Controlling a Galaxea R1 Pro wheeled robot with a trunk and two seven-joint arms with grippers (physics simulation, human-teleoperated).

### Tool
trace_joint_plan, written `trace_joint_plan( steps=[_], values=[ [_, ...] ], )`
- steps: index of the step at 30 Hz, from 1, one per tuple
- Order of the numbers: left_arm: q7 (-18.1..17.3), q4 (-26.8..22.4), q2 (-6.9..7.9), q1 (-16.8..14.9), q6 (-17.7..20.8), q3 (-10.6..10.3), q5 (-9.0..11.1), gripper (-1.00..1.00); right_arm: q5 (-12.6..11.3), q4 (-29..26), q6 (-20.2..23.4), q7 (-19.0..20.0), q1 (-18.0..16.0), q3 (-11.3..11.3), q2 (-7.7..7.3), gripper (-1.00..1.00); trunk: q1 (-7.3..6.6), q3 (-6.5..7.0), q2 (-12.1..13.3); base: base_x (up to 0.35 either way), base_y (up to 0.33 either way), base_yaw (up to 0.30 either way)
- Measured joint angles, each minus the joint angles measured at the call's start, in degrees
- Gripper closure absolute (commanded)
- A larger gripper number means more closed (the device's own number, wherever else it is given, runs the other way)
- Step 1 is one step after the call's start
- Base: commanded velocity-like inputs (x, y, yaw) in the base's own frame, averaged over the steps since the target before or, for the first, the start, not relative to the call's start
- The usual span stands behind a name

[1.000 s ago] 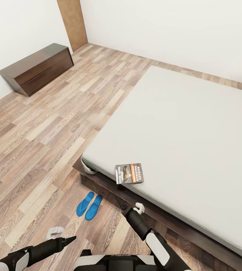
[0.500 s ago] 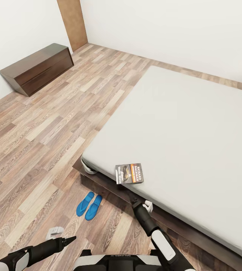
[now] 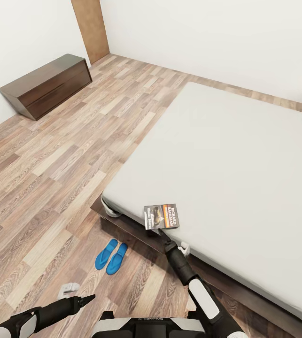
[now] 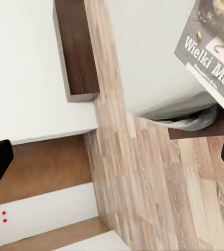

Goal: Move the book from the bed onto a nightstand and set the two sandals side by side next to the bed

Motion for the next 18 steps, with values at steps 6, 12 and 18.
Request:
trace_joint_plan(
  steps=[6,12,18],
  values=[
    [0.0,0.0,-0.08,0.0,0.0,0.0,0.0,-1.0,0.0,-1.1,0.1,-0.2,0.0,1.5,0.0,-1.0,0.0,0.0,0.0,0.0,0.0,0.0],
    [0.1,0.0,-0.54,0.0,0.0,0.0,0.0,-1.0,0.0,-1.1,0.1,-0.3,-0.1,2.5,0.06,-1.0,0.0,0.0,0.0,0.0,0.0,0.0],
    [0.1,0.0,-0.77,0.0,0.1,0.0,0.0,-1.0,0.0,-1.0,0.0,-0.3,-0.1,6.0,0.06,-1.0,0.0,0.0,0.0,0.0,0.0,0.0]
  ],
)
